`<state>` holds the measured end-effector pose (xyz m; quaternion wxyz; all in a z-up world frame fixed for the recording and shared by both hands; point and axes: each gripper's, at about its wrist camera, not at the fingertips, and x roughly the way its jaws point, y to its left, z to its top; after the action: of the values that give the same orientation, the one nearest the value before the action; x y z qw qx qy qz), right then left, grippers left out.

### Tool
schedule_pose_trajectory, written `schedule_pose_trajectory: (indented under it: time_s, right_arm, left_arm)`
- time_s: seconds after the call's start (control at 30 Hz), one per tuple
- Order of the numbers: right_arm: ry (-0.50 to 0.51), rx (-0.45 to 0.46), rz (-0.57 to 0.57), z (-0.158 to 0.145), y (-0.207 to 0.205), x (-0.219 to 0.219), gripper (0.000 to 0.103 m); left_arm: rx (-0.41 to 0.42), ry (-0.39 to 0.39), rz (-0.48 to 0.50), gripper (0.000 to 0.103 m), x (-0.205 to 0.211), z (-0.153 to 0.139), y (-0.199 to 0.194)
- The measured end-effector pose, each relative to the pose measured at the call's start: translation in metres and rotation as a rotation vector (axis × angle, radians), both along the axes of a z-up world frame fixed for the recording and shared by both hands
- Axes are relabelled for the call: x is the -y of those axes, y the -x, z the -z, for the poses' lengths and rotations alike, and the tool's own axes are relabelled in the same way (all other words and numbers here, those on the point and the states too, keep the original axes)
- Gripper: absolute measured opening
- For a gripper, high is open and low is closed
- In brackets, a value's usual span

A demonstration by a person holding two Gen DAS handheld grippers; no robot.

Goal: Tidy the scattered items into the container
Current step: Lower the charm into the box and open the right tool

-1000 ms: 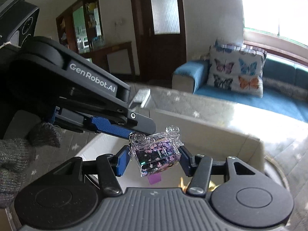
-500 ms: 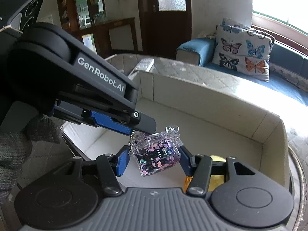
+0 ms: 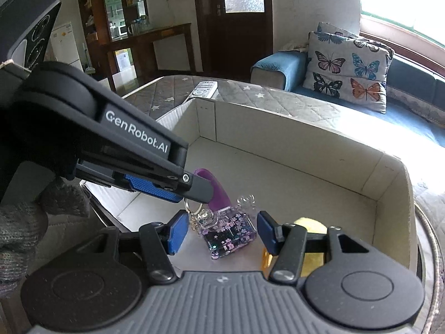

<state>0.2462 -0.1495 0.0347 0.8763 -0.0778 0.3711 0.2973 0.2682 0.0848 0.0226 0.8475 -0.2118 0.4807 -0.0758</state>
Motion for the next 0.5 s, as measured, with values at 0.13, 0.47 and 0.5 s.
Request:
schedule_pose_trajectory:
  time_s: [0.13,0.47,0.5]
  right_arm:
    - [0.004,0.014,-0.003,-0.003,0.004,0.000,0.057]
    - [-0.009,0.032,0.007,-0.011,0.011,0.008,0.061]
    - [-0.011,0.034,0.009,-0.011,0.012,0.009,0.064]
  left_arm:
    - [0.015,-0.017,-0.002,0.030,0.001,-0.005,0.002]
    - [0.034,-0.036,-0.003,0.031,0.002,-0.014,0.012]
    - [0.035,-0.039,-0.003,0.031,0.002,-0.014,0.013]
